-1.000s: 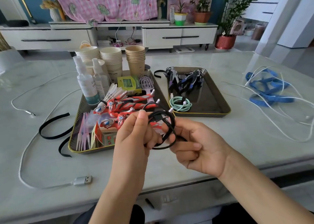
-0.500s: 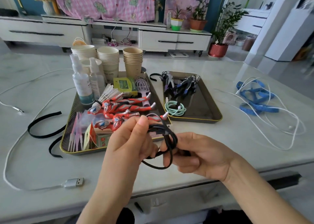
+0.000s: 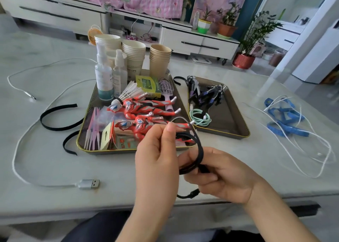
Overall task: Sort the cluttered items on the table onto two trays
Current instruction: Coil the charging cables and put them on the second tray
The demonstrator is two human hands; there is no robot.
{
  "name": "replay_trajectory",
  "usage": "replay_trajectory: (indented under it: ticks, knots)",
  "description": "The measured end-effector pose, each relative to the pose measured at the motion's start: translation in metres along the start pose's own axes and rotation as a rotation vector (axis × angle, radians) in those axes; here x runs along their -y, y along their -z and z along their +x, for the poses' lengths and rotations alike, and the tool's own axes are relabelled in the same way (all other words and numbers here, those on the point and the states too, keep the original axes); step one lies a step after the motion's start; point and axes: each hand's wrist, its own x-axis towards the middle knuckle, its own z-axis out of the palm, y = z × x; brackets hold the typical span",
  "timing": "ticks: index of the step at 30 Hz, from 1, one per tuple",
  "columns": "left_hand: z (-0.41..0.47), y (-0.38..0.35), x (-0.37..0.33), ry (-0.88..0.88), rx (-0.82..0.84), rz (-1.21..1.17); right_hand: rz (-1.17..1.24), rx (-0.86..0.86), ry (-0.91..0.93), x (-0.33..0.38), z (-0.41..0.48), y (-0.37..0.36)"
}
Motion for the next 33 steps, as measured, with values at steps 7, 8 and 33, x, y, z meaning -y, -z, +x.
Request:
replay_trajectory:
  ticks: [7,8,33]
  knots:
    - [0.009,0.006,0.005,0.485,-0.257,-0.56,-0.358,-0.386,0.058,0.004,0.011,-0.018]
    - [0.012,0.009,0.005,0.503,-0.278,-0.626,-0.485,-0.408,0.049,0.005,0.008,-0.018]
    - [-0.001,-0.006,0.007,-0.223,-0.257,-0.148,-0.397,-0.585,0.276,0.008,0.002,-0.043]
